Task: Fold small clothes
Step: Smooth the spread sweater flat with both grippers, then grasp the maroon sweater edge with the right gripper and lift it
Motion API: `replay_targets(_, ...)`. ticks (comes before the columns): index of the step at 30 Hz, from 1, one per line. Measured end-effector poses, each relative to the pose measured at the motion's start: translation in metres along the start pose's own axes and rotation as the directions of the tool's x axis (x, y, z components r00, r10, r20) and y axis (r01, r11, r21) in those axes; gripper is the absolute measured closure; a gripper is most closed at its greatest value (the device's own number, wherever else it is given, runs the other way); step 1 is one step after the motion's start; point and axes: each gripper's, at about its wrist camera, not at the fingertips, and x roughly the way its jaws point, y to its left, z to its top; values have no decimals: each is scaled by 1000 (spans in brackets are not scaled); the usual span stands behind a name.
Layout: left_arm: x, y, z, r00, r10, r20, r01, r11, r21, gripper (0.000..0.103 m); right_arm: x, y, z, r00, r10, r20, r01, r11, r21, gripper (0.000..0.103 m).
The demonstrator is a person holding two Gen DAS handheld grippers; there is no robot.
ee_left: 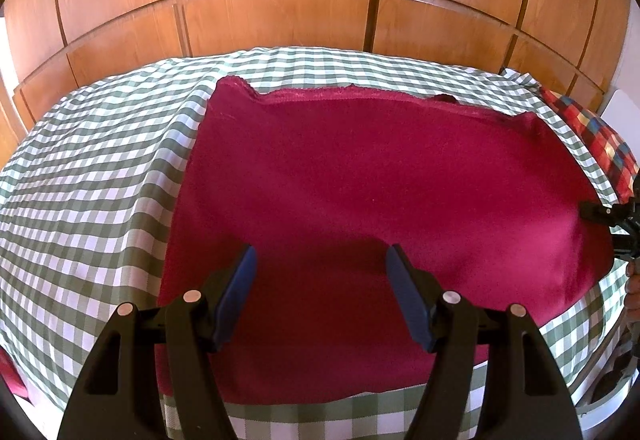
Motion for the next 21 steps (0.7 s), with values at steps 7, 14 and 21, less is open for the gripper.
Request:
replay_targets(7, 3, 3, 0, 1000, -9, -9, 9, 1000, -21, 36, 3, 5, 1, 999, 21, -26, -22, 1000, -19, 65)
replay_targets(14, -3, 4, 1, 1000, -30, 7, 30, 999, -24, 37, 3, 24, 5, 999, 39, -26, -40, 999, -27, 76)
replay_targets(21, -12, 31, 7, 979, -201, 10, 201, 974, -102, 62, -15, 87, 17, 992, 127, 16, -124, 986, -114, 78)
